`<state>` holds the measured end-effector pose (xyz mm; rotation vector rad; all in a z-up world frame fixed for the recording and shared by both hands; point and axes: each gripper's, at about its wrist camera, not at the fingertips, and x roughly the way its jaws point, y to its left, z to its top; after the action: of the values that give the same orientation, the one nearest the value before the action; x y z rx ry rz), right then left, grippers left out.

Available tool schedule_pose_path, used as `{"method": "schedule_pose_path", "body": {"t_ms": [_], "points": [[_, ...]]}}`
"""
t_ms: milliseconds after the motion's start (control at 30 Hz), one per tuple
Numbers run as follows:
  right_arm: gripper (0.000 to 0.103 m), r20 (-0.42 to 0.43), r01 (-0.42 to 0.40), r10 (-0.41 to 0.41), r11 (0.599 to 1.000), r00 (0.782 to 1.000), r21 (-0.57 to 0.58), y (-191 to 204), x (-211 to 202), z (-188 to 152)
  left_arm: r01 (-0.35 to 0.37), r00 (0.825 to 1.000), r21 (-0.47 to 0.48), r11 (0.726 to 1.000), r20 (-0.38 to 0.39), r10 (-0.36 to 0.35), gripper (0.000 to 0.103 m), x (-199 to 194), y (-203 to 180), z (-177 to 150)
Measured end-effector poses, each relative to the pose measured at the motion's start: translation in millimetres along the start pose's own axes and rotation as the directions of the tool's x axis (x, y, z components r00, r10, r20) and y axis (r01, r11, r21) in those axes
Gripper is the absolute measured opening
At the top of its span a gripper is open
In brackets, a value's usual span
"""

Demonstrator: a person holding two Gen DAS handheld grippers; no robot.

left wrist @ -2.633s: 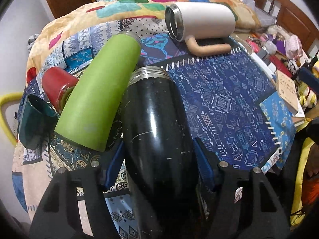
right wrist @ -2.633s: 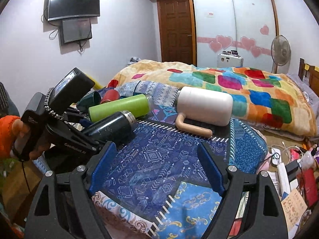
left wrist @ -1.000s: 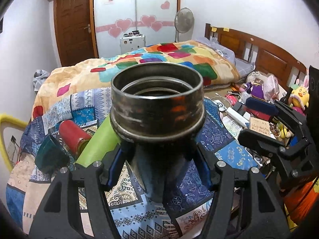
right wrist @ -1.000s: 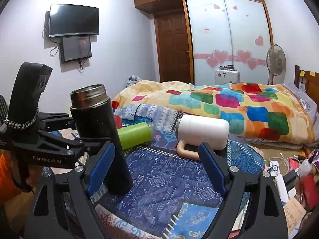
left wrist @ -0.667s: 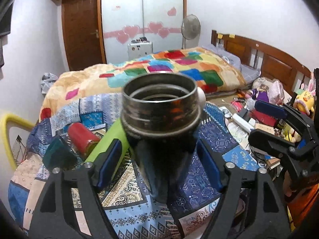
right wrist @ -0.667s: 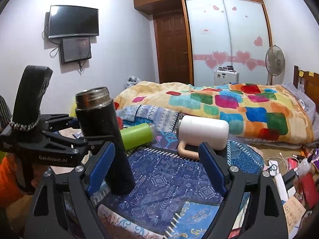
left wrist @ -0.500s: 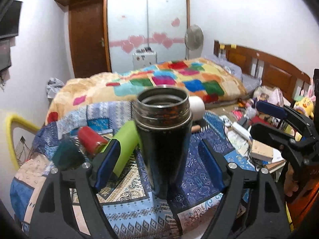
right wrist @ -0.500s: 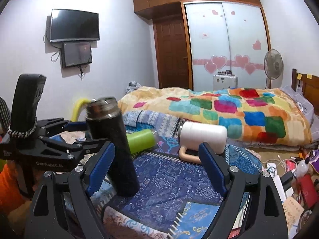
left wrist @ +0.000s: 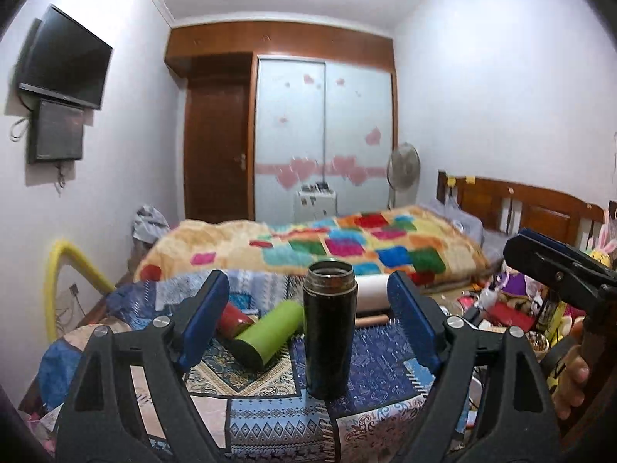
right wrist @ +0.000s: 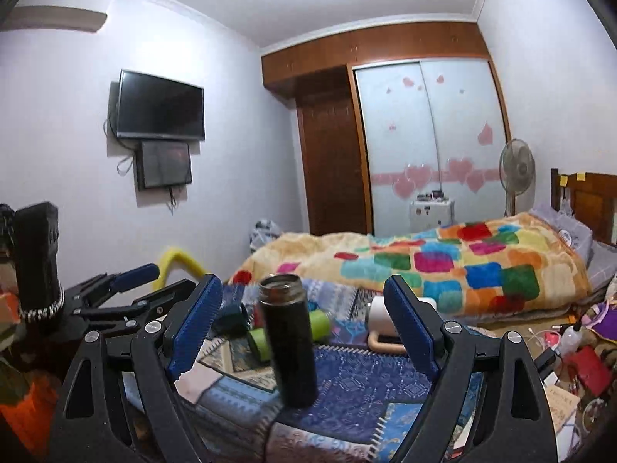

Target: Flip cup upright

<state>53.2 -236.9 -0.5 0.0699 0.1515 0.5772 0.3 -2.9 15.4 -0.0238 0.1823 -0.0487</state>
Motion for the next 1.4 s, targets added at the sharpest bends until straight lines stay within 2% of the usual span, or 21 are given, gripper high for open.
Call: {"method": "schedule_pose_path", "body": {"t_ms": [133, 200, 233, 267, 400, 600, 1400], "points": [[0.084, 0.018, 0.019, -0.019, 1.0, 1.0, 0.002, 10, -11, -3, -0.009, 0.999, -0.019, 1.0, 0.039, 0.01, 0.093, -21, 1, 0], [0.093, 0.025, 0.034, -0.034, 0.999, 0.999, 0.004, 13, -14, -6, -0.025, 0.998, -0.012, 1.0, 0.055, 0.026, 0.095, -27, 0, -1], [0.102, 0.032, 0.043, -0.043, 0.999, 0.999, 0.004, 13, -15, -7, -0.034, 0.997, -0.007, 0.999, 0.065, 0.035, 0.097, -31, -1, -2], [0.103, 0.041, 0.054, -0.054, 0.999, 0.998, 0.002, 15, -16, -8, -0.038, 0.997, -0.004, 0.999, 0.069, 0.038, 0.099, -34, -1, -2], [0.103, 0.053, 0.088, -0.088, 0.996, 0.995, -0.009, 21, -21, -11, -0.055, 0.995, 0.006, 0.998, 0.082, 0.054, 0.103, -43, -3, -4], [0.103, 0.051, 0.106, -0.106, 0.994, 0.993, -0.001, 24, -26, -13, -0.062, 0.995, 0.001, 0.998, 0.081, 0.062, 0.103, -47, -4, -8], [0.103, 0.048, 0.115, -0.115, 0.993, 0.992, 0.001, 24, -35, -17, -0.061, 0.996, -0.001, 0.998, 0.068, 0.06, 0.103, -50, -6, -12]]}}
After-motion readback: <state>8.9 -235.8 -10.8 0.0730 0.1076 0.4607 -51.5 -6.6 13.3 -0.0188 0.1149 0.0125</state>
